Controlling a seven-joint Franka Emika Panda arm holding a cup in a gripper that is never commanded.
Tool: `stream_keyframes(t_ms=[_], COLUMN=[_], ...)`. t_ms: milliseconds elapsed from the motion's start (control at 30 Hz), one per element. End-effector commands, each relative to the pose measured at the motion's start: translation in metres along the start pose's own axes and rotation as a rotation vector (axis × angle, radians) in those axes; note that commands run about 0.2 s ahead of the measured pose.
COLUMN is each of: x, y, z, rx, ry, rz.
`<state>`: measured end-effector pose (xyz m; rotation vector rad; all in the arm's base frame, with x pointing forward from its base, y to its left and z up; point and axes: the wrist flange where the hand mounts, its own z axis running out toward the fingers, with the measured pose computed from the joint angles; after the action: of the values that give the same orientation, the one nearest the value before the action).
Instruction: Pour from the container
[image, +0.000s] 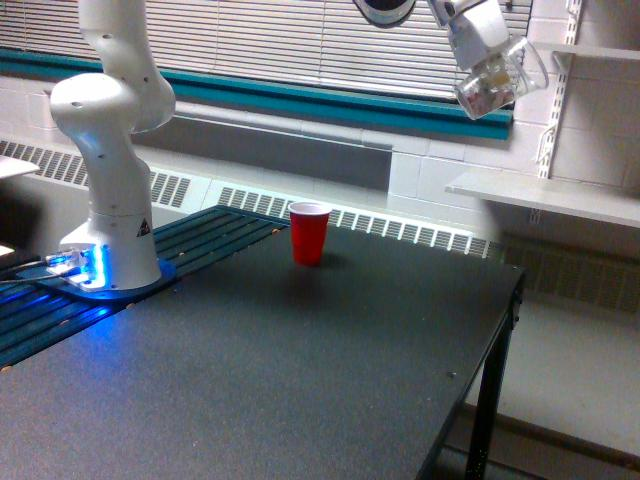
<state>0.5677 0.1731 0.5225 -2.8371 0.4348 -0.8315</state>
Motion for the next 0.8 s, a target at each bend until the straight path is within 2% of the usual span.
stream_keyframes(t_ms=[33, 467, 800], x=[-0.006, -0.051, -0.101], y=[-0.023, -0.039, -0.045], z=[-0.035, -0.027, -0.024], rx=[0.028, 0.032, 0.05], ry=[0.056, 0.012, -0.026], rz=[-0.048, -0.136, -0.263])
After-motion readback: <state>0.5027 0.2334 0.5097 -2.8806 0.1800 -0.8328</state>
